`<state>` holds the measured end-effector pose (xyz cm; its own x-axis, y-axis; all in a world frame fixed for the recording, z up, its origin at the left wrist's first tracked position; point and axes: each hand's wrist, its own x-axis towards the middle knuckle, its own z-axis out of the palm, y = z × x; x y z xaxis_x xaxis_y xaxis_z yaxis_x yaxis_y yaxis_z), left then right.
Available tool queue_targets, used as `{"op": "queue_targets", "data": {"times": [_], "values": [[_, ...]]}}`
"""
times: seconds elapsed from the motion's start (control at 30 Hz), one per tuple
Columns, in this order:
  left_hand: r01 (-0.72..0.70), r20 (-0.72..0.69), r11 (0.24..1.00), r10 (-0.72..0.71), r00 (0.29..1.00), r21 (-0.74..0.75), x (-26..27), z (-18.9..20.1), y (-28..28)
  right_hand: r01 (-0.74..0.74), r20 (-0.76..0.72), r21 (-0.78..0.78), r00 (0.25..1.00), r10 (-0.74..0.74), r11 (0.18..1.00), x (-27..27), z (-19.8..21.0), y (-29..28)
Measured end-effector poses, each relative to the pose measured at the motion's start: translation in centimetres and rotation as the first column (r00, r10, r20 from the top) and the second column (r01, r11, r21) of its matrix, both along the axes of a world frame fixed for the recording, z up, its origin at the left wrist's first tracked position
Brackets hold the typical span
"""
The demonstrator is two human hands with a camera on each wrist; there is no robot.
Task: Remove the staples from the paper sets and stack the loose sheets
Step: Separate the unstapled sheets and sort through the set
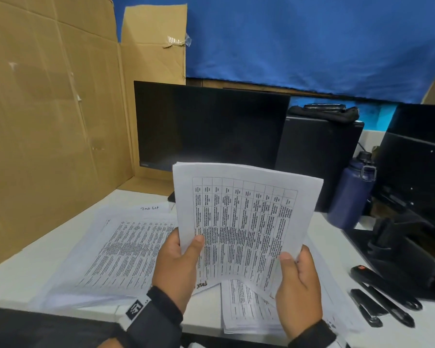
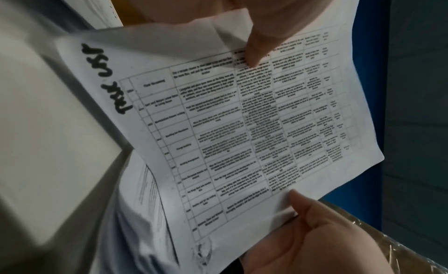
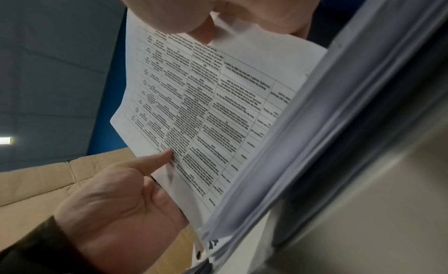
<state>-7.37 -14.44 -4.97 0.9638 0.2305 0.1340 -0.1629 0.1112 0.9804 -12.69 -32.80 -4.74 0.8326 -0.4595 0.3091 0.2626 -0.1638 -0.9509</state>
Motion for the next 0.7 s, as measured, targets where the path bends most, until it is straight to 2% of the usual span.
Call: {"op": "queue_targets", "data": {"times": [0.2,0.37,0.53,0.7], "values": [[0.068,-0.015,0.994,-0.069,0.997,-0.091,-0.2,-0.2,0.0,-0.009,-0.019,0.068,1.0,0.011,0.998,0.0,0.6,0.1],[0.081,0.009,0.995,-0.081,0.997,-0.049,0.1,0.6,0.7,-0.036,-0.044,0.093,0.998,0.04,0.995,0.2,1.9,-0.4],[0.09,-0.042,0.986,-0.097,0.994,-0.137,0.1,0.2,1.0,-0.014,-0.092,0.146,0.995,0.028,0.989,0.7,1.4,-1.1],[0.09,-0.017,0.993,-0.091,0.996,-0.072,-0.3,0.1,0.6,-0.048,-0.063,0.136,0.996,0.057,0.989,0.6,1.1,-0.7]]}}
